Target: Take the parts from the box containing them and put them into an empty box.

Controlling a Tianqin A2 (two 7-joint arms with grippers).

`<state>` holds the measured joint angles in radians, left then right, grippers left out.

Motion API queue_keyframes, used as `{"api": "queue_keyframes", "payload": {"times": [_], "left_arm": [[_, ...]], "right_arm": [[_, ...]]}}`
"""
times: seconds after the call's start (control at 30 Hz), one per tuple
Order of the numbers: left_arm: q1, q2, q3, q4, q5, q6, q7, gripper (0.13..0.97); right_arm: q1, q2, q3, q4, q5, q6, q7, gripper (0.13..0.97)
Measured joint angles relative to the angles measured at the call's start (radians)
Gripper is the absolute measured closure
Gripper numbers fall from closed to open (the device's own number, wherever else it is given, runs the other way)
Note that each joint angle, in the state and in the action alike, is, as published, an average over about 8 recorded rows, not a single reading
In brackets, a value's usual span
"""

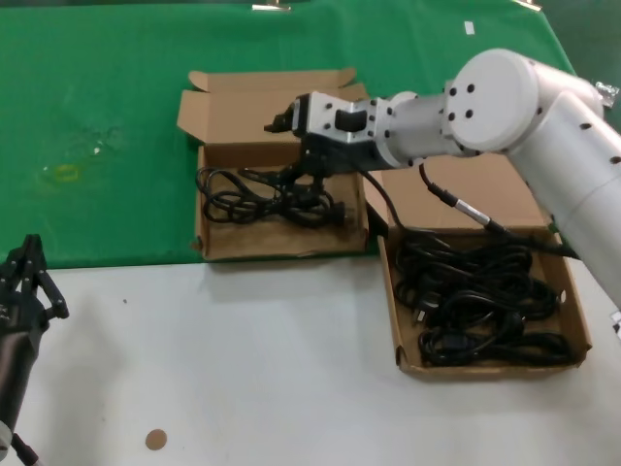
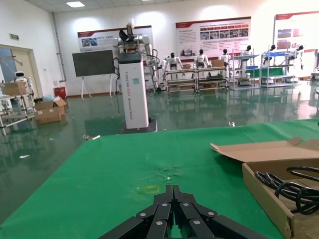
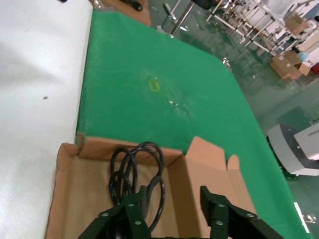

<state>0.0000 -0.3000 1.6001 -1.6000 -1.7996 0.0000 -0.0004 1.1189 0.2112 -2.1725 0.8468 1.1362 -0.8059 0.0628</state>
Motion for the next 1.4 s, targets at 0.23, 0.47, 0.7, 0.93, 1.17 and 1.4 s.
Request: {"api": "queue_keyframes", "payload": {"times": [0.23, 0.47, 0.7, 0.93, 1.17, 1.4], "left_arm": [[0.0, 0.0, 0.0, 0.0, 0.0, 0.0, 0.0, 0.943], [0.0, 0.0, 0.0, 0.0, 0.0, 0.0, 0.0, 0.931], [0.0, 0.0, 0.0, 0.0, 0.0, 0.0, 0.0, 0.872], [0.0, 0.0, 0.0, 0.0, 0.0, 0.0, 0.0, 0.82], [0.0, 0.0, 0.0, 0.0, 0.0, 0.0, 0.0, 0.708], [0.0, 0.0, 0.0, 0.0, 0.0, 0.0, 0.001, 0.524]], "right_arm": [[-0.011, 0.02, 0.011, 0.049, 0.006, -0.002, 0.014, 0.632], [-0.029, 0.022, 0.02, 0.063, 0.017, 0.01, 0.014, 0.478], [-0.103, 0.027, 0.058, 0.11, 0.061, 0.064, 0.009, 0.369], [-0.203, 0.033, 0.108, 0.173, 0.12, 0.137, 0.001, 0.257], [-0.307, 0.039, 0.161, 0.239, 0.182, 0.213, -0.006, 0.18], [-0.41, 0.045, 0.213, 0.304, 0.243, 0.288, -0.013, 0.138]]}}
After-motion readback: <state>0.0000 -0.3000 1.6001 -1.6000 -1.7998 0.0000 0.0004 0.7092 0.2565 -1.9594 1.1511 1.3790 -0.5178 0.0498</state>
